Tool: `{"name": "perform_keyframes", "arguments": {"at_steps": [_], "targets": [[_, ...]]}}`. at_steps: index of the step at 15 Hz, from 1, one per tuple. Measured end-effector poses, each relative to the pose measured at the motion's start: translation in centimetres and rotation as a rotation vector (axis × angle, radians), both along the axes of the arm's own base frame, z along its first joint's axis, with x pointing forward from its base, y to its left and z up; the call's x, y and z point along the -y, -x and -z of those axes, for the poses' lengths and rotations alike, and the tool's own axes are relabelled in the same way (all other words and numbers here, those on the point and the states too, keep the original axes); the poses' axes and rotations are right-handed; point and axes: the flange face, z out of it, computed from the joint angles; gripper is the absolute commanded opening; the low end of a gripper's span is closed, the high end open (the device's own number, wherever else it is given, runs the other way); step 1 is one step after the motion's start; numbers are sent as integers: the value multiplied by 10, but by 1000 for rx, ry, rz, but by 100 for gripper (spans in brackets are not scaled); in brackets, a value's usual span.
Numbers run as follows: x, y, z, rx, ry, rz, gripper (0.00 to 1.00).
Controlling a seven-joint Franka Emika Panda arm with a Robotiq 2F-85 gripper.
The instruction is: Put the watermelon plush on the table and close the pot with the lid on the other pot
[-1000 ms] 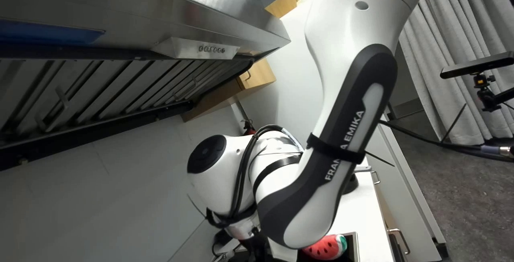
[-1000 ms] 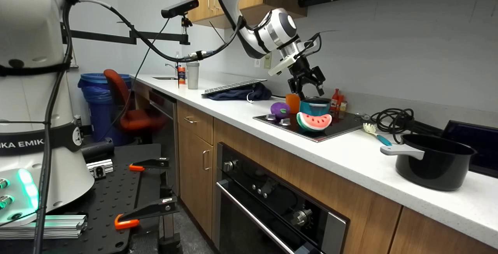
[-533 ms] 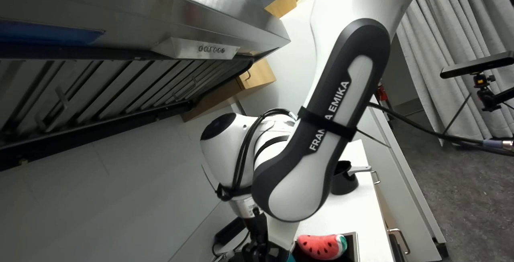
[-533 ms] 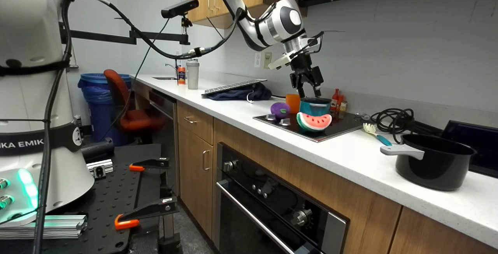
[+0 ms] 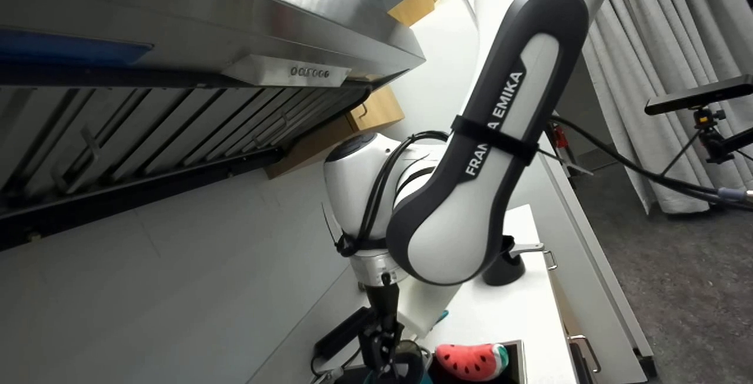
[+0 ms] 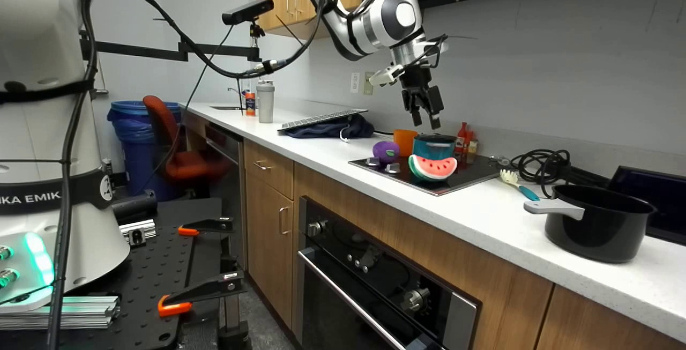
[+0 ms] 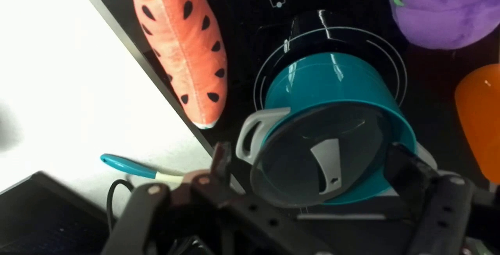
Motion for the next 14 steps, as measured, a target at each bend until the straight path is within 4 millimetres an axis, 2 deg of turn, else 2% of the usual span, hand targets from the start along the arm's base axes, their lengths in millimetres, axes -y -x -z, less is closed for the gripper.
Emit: {"name": "perform_keyframes", "arguments": {"at_steps": [3, 6, 9, 14], "targets": [[1, 14, -19, 45, -38, -2, 100], [3, 39, -36, 78, -66, -18, 100], [7, 74, -43, 72, -77, -30, 100], [17, 143, -41, 23, -68, -50, 100]]}}
